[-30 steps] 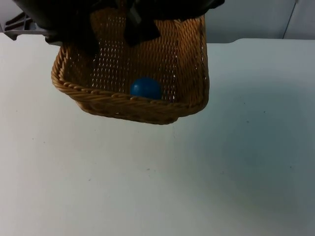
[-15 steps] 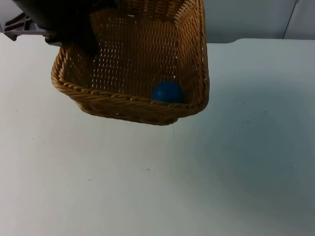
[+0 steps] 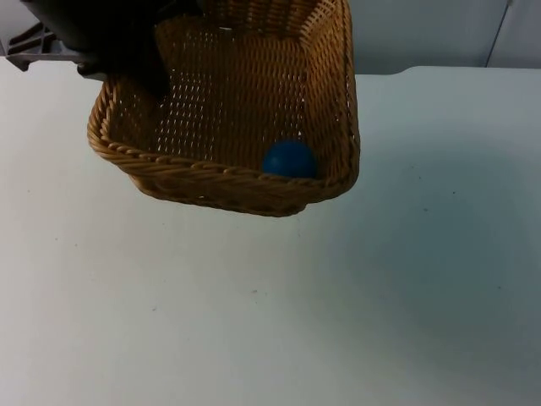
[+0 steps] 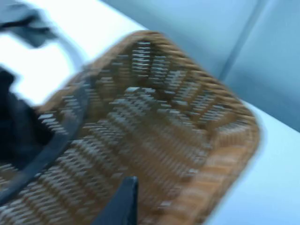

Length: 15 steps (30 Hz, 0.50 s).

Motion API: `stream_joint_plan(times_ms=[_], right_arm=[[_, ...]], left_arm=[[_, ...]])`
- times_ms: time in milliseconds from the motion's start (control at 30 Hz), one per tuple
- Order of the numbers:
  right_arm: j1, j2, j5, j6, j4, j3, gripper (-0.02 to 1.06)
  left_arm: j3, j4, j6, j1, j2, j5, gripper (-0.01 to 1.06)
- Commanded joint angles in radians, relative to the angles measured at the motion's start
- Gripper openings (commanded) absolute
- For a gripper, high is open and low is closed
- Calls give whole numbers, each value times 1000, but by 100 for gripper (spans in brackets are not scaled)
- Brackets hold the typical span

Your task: Pick up the basket with the left hand and place the ball into the basket with the right hand.

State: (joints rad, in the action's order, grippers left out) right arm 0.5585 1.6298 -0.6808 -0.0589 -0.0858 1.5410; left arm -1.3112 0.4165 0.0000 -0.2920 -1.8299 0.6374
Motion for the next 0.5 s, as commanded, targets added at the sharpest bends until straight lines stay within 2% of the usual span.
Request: stream_joint_plan(times_ms=[0,33,200,233,367,467], right_arm=[[-104,-8,13,4,-13,4,104],[-104,-8,13,4,-13,4,104],[-271,-8,13,-20,-13,4,104],[-271,-8,13,-20,-13,4,104],[-384,-8,13,-26,-13,4,104],[-435,-8,13,-26,-13,4,104]], left_arm=[[-2,22,-10,1,13,-11,0],[-2,22,-10,1,13,-11,0],[-2,22,-10,1,13,-11,0],[-2,22,-10,1,13,-11,0],[-2,18,-8,1,13,-11,0],[-2,19,-8,1,13,-13,0]])
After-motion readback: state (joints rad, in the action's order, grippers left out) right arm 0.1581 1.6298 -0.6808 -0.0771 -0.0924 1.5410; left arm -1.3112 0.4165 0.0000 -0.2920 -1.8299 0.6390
